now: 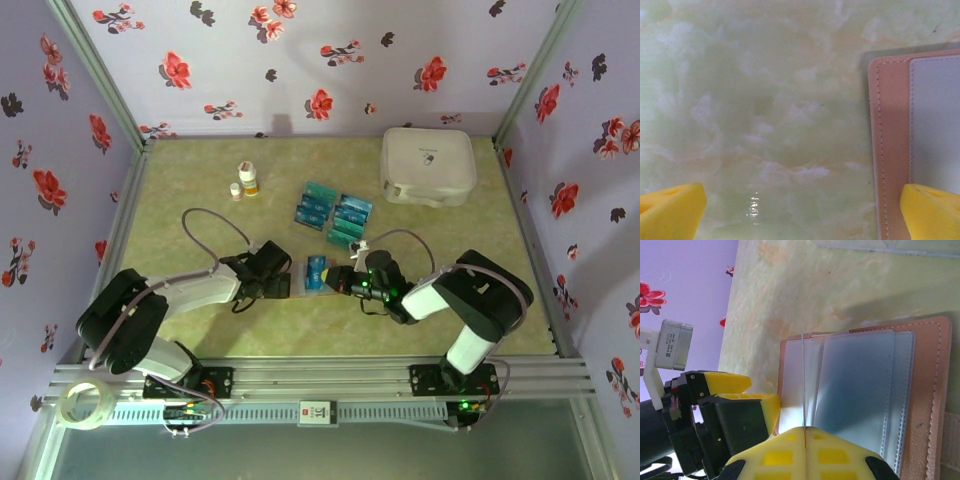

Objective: Put the credit cards into the card holder

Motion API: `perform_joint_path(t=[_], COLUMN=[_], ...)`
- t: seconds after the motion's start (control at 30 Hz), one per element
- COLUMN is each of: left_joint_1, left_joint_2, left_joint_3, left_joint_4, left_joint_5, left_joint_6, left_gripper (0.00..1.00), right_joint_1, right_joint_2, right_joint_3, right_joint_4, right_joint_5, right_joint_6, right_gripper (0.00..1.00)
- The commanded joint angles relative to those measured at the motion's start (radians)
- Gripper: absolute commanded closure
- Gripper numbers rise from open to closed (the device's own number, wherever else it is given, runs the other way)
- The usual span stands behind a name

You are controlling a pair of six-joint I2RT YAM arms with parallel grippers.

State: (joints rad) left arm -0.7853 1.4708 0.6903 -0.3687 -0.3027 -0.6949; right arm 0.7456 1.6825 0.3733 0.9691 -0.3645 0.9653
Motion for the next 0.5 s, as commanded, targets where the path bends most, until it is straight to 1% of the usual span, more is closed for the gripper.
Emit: perform_joint_path(t=[0.0, 0.17, 0.47], left_joint_1=[0.007, 0.008, 0.008], left_joint_2=[0.006, 0.008, 0.008], left_joint_3=[-0.016, -0.021, -0.019], left_joint_4=[-0.004, -0.002, -0.001], left_joint_5=[-0.021, -0.022, -0.022], left_joint_6=[-0.014, -0.017, -0.012], left_gripper=[0.00, 0.00, 0.00], right_joint_1=[-0.008, -0.006, -0.006], right_joint_2=[0.039, 0.072, 0.086], right_joint_3=[0.022, 0.020, 0.014], right_joint_4=[0.108, 0.147, 0.143], right_joint_5=[-0.028, -0.031, -0.027], right_joint_6=[0.034, 0.047, 0.032], right_gripper=[1.00, 1.00, 1.00])
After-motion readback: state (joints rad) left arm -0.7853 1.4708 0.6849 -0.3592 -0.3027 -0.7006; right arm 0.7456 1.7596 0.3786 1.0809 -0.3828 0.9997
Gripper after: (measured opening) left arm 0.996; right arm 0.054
